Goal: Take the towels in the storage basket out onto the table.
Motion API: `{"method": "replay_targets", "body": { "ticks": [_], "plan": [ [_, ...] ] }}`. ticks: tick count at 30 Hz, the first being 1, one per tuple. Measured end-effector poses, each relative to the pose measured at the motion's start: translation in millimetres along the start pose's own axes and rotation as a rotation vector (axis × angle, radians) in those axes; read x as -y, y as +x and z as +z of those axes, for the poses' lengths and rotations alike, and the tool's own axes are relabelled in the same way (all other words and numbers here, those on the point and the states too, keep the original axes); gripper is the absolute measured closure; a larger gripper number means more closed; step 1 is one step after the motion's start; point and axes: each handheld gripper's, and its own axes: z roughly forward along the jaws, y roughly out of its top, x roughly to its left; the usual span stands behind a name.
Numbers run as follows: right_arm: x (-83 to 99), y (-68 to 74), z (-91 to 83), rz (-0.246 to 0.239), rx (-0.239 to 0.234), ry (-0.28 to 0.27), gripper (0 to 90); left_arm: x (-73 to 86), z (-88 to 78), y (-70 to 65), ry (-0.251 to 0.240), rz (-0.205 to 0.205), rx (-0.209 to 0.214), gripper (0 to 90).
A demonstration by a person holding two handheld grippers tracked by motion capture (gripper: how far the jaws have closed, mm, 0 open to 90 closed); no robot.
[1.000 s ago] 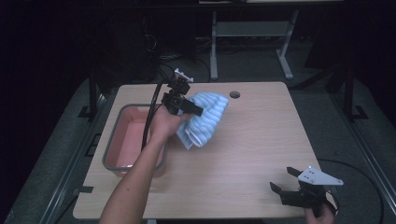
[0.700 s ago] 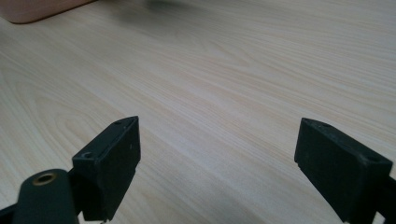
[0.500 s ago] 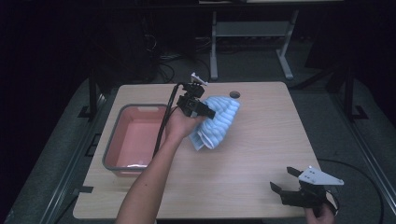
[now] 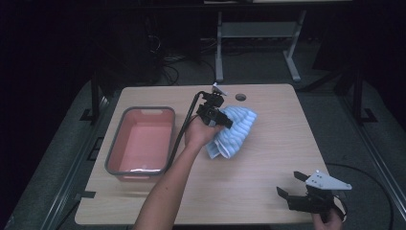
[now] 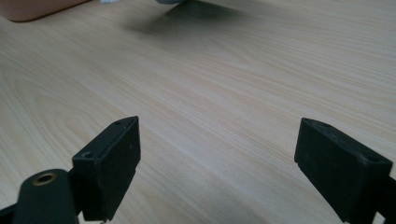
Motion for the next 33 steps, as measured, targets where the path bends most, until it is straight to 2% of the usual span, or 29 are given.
{"method": "replay_targets", "body": {
  "ticks": [8,20,23,29,33],
  "plan": [
    [-0.5,-1.2,-1.4,0.0,0.006,-0.006,13.7,4.0,20.4,-1.9,0.016,-0.01,0.009,64.0],
    [-0.4,-4.7,-3.2,-0.01,0.007,-0.013,13.7,11.2,47.1,2.3,0.016,-0.047,0.021,63.7],
    [1.3,-5.3,-5.3,0.004,0.01,-0.011,13.7,12.9,55.7,1.8,0.014,-0.062,0.029,63.5],
    [2.4,-7.5,-8.9,0.012,0.029,-0.022,13.7,13.5,67.9,-2.9,0.032,-0.037,0.032,63.1],
    [2.6,-6.8,-7.6,0.009,0.026,-0.014,13.7,17.8,73.7,-3.0,0.04,-0.045,0.034,62.6]
  ]
}}
